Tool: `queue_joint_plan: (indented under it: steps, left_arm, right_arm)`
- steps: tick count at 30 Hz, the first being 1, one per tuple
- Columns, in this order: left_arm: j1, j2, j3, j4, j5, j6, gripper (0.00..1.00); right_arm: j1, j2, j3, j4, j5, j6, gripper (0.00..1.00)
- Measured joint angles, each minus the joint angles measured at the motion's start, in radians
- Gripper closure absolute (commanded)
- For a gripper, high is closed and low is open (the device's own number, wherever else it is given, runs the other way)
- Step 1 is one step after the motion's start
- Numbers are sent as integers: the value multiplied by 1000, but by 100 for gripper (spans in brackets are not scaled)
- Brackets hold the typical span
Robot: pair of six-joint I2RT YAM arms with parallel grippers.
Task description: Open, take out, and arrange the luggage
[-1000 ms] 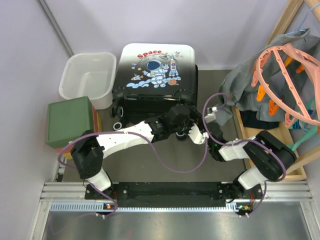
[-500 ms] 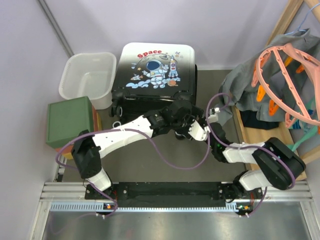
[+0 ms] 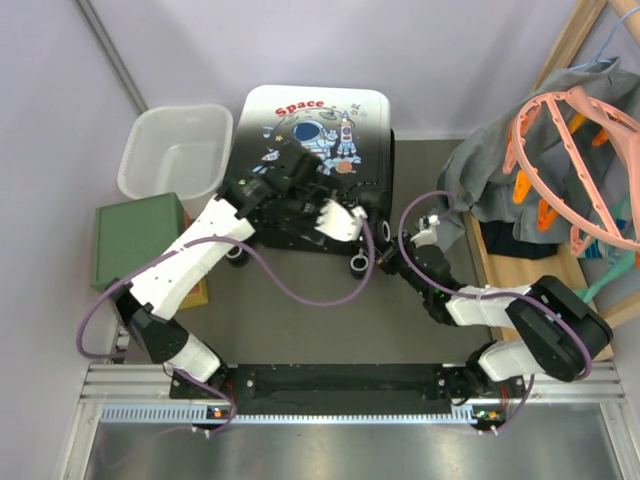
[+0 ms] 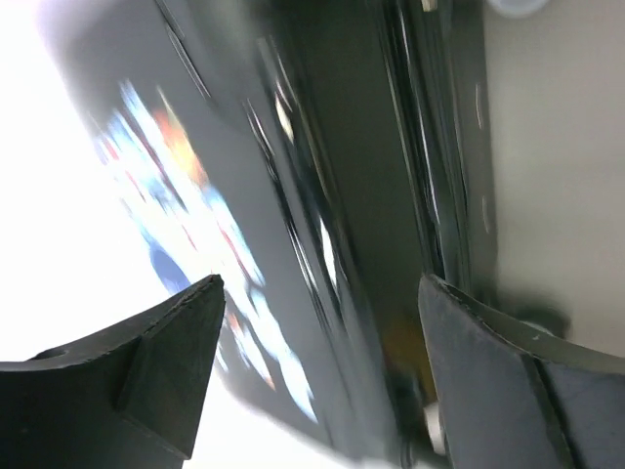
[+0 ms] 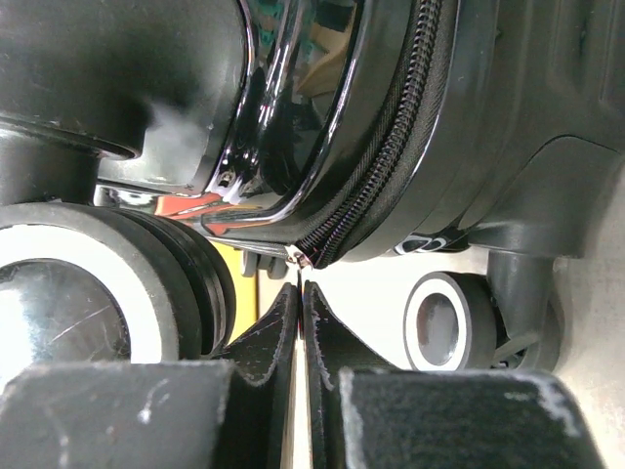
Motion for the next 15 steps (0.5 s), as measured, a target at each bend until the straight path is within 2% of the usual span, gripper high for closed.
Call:
queue_joint_plan:
  steps: [5,7,12,15]
  left_arm:
    - [187,-122,-160,-116,-124,209,17]
    - [227,-151,-195,-169,-173,298,15]
    - [257,-225,-313,-236,-320,544,12]
    - [275,-230,-351,-264,-391,606,8]
  right_arm:
    - [0,-26,25,-71,0,-31,100]
    - [-1,-27,35,-87,1,-41,100]
    - [-4,-27,51,-111,0,-56,100]
    - [-5,-27,52,-112,-1,-64,100]
